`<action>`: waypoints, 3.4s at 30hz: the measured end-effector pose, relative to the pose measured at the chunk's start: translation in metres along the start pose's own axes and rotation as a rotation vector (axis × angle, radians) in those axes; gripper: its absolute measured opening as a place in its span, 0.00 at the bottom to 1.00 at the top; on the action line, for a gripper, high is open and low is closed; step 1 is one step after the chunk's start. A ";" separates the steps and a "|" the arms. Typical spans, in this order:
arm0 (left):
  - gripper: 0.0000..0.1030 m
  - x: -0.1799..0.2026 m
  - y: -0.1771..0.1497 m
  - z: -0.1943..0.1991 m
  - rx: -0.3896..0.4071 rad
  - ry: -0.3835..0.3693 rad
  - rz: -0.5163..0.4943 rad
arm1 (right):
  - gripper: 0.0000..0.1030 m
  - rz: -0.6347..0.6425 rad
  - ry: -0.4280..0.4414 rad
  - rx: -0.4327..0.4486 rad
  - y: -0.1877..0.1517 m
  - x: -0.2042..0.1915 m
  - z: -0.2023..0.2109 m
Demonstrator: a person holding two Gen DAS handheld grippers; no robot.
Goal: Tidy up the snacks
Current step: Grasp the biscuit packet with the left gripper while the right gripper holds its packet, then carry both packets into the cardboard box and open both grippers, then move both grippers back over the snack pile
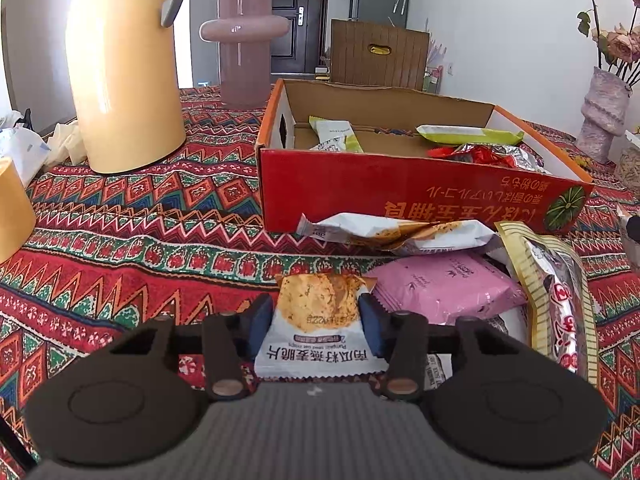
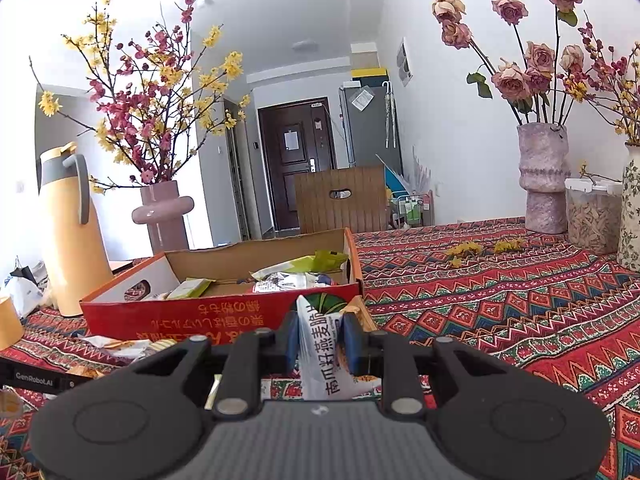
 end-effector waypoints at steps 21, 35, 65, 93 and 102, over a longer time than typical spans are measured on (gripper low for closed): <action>0.40 -0.003 0.003 0.039 0.105 -0.037 -0.005 | 0.22 0.007 -0.011 0.020 0.005 -0.001 0.007; 0.40 0.018 0.039 0.063 0.233 -0.074 -0.034 | 0.22 0.026 0.030 0.102 0.044 -0.014 0.005; 0.40 0.060 0.110 -0.002 0.316 -0.063 0.002 | 0.22 0.088 0.166 0.005 0.095 -0.056 -0.117; 1.00 0.039 0.102 -0.014 0.348 -0.023 0.077 | 0.95 -0.029 0.099 -0.043 0.081 -0.030 -0.124; 1.00 0.044 0.103 -0.010 0.349 0.001 0.067 | 1.00 -0.041 0.077 -0.046 0.083 -0.027 -0.121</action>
Point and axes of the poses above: each gripper's, at about its wrist camera, not at the fingertips, and z roughly against the way its jaws point, x to its right, y to its top, the point moved 3 cm from there along -z, roughly the way its jaws point, and after that the axes turned 12 degrees about z, right-handed, at the moved point
